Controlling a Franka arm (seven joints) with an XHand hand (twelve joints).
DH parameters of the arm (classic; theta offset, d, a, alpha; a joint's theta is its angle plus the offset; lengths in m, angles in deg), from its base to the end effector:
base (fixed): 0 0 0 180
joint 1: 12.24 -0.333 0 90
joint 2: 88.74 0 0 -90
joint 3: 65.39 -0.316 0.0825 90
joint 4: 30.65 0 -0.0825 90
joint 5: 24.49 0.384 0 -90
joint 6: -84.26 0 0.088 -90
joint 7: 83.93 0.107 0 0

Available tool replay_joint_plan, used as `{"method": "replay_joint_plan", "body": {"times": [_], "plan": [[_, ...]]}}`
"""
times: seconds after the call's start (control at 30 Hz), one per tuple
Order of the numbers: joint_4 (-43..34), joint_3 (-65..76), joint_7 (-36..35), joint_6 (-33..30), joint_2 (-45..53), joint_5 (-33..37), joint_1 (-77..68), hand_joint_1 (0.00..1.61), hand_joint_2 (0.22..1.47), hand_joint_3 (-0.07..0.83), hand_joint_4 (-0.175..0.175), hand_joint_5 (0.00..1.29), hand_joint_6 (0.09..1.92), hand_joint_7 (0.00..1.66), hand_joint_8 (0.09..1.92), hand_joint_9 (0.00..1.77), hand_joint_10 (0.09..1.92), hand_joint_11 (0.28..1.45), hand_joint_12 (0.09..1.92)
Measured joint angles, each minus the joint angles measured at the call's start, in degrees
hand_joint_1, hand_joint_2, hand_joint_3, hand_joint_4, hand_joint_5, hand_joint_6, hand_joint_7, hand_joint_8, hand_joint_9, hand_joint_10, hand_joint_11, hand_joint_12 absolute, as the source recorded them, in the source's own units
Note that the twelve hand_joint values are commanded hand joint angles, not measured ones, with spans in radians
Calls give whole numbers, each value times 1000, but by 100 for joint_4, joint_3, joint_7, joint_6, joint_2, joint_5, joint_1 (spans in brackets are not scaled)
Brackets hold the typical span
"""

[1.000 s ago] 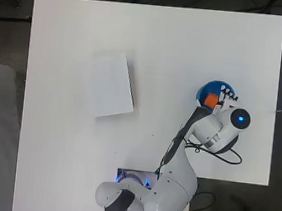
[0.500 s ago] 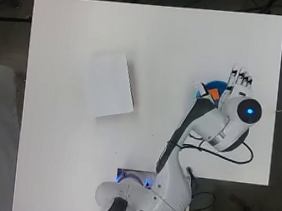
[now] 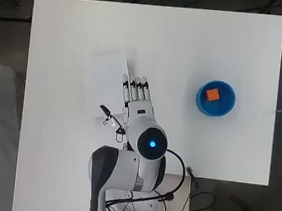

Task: Teleoperate dual arm-hand system to pick and place objects

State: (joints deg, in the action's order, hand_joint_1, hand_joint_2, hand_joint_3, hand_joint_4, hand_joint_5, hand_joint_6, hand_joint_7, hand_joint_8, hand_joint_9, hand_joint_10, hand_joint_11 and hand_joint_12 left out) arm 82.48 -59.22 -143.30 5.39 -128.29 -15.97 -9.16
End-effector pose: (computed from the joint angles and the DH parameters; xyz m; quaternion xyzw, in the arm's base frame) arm 0.3016 -0.0500 0.7192 -0.8875 -0.4461 -0.0964 0.0635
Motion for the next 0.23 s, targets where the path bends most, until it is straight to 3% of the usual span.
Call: {"method": "replay_joint_plan", "body": {"times": [0.23], "plan": [[425, -546, 874, -150, -257, -223, -15, 251, 975, 8, -40, 277, 87, 457, 87, 548, 87, 435, 87]]}}
